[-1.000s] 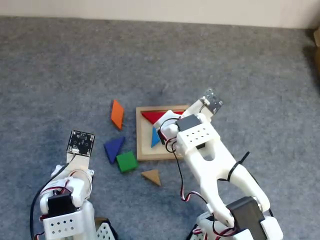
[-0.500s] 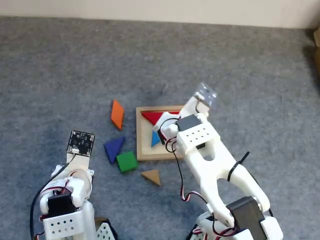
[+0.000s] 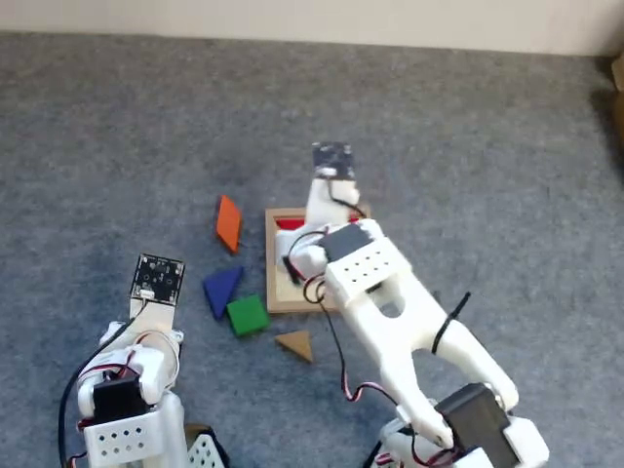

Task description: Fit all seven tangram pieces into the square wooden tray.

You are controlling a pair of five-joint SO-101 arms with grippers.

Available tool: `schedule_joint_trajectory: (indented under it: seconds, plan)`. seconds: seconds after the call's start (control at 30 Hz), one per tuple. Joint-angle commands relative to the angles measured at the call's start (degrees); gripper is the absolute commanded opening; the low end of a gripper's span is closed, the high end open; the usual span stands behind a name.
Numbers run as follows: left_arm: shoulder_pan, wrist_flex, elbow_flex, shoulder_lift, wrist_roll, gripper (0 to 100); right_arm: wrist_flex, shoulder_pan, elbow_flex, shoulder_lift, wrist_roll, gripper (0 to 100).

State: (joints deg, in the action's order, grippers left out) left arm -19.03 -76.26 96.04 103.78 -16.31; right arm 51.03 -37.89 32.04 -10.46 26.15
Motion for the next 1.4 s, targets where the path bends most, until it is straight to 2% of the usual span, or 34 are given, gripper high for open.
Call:
schedule_joint_trajectory:
  seconds: [0.0, 0.4, 0.83, 1.07, 1.37]
  plan:
    - [-0.3, -0.2, 1.1, 0.3, 0.4, 1, -2.9, -1.5, -5.5, 3.7, -1.4, 22.2]
    - [-0.3, -0.2, 1.1, 0.3, 0.4, 1, -3.2, -0.4, -11.6, 16.0, -1.5, 21.3]
    - [-0.3, -0.2, 1.1, 0.3, 0.4, 1, -3.5, -0.3, -11.5, 16.9, -5.2, 20.9]
    - [-0.3, -0.2, 1.1, 0.3, 0.4, 1, -10.0, -0.2, -11.6, 20.1, -5.5, 20.9]
    - [-0.3, -0.2, 1.1, 0.3, 0.4, 1, -10.0, -0.1, -11.9, 9.5, -5.6, 21.1]
